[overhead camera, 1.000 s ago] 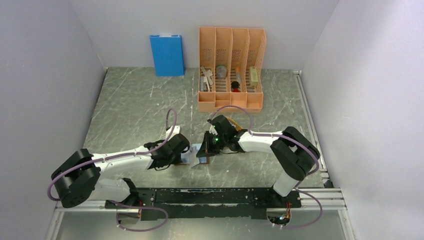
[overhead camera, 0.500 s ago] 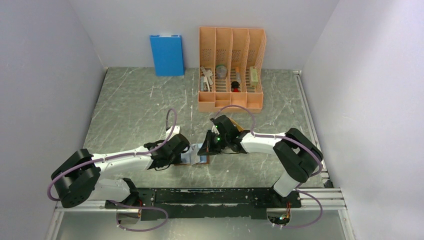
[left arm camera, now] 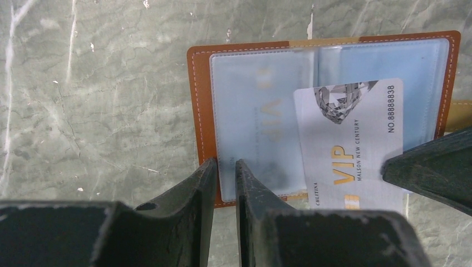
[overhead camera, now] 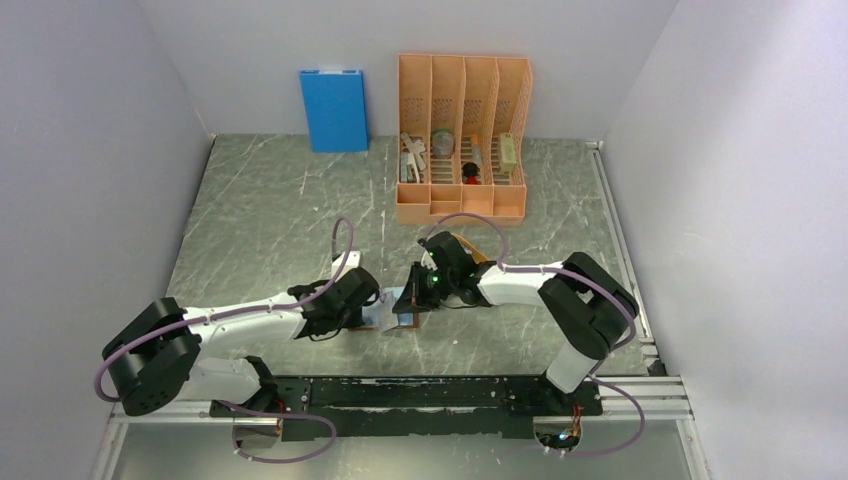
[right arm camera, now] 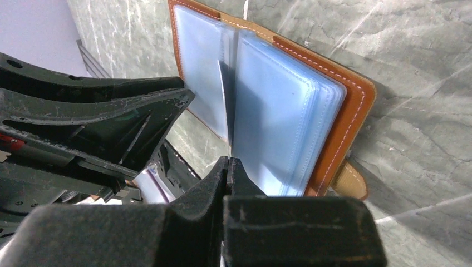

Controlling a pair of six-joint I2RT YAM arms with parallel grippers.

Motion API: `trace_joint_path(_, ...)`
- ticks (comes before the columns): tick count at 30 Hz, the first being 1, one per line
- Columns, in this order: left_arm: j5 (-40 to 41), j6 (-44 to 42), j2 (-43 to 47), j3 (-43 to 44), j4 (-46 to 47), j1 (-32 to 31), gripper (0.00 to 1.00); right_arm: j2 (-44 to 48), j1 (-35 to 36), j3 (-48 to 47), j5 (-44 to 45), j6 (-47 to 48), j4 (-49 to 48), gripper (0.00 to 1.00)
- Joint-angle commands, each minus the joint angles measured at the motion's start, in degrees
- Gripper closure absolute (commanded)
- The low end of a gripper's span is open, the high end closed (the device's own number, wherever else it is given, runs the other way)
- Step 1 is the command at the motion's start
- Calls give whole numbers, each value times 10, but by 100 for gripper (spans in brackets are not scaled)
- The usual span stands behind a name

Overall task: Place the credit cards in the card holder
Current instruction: Insert the credit card into the card holder.

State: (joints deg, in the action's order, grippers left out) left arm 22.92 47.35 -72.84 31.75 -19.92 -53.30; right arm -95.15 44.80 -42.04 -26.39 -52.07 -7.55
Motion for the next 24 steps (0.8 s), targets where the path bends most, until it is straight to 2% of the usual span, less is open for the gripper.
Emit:
trace_joint_path(1, -1, 2, 7, -5, 11, 3, 76, -13, -2, -3, 1, -9, -19, 100)
trace_joint_path(9, 7, 0, 28, -1, -9, 3, 74, -15, -1, 23, 41, -49, -70, 100)
trace_joint_path(24, 47, 15, 48, -5, -54, 4, 74, -42, 5, 18, 48, -58, -86, 100)
